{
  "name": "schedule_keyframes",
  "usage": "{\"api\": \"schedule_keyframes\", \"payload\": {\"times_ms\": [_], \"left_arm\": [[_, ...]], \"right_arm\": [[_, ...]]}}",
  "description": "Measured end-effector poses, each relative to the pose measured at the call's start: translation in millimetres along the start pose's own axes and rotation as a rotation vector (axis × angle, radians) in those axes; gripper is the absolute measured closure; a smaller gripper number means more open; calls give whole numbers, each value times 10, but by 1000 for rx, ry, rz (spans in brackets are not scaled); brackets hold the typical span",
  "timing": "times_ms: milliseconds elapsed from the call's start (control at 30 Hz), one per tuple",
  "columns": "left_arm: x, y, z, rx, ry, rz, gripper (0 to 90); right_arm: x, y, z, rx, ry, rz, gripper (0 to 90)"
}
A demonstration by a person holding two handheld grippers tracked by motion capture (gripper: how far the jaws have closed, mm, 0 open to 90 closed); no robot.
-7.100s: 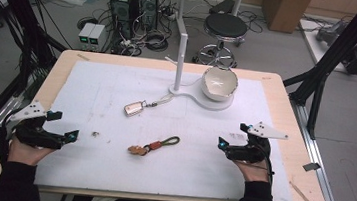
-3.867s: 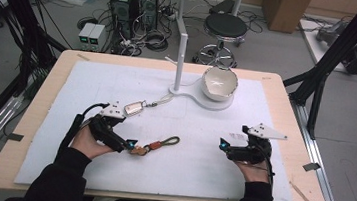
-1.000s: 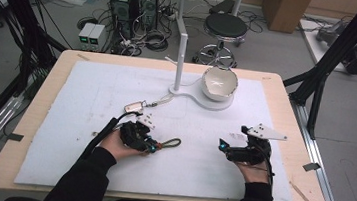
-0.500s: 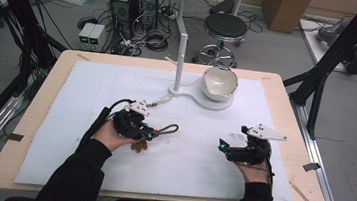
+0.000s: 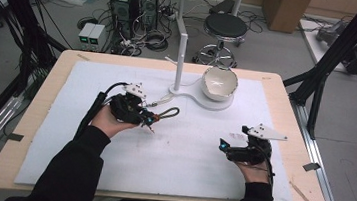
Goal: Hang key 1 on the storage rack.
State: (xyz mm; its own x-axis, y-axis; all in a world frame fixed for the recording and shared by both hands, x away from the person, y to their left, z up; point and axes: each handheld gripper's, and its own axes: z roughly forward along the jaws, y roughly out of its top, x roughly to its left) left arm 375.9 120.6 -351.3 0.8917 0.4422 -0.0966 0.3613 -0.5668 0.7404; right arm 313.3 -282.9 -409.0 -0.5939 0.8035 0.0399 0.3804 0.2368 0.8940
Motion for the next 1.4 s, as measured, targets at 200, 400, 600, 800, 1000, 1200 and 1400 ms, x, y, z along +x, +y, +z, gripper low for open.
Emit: {"api": "schedule_keyframes", "payload": {"times_ms": [200, 400, 600, 800, 1000, 1200, 1400], "left_arm": [[65, 162, -92, -17, 36, -12, 780], [186, 338, -198, -71, 23, -19, 780], [275, 500, -272, -88, 31, -11, 780], [392, 647, -350, -110, 61, 10, 780], [464, 754, -412, -125, 73, 10, 780], [493, 872, -483, -145, 41, -5, 780], [573, 1027, -581, -149, 67, 0, 780]], "right_arm": [[2, -1, -2, 5, 2, 2, 8], [-8, -1, -7, 1, 1, 5, 7], [1, -5, -7, 3, 3, 3, 8], [-12, -18, -6, 3, 7, -2, 8], [-18, -22, -13, 1, 4, 1, 8], [-11, -26, -12, 4, 2, 3, 8], [-13, -28, -13, 6, 2, 5, 8]]}}
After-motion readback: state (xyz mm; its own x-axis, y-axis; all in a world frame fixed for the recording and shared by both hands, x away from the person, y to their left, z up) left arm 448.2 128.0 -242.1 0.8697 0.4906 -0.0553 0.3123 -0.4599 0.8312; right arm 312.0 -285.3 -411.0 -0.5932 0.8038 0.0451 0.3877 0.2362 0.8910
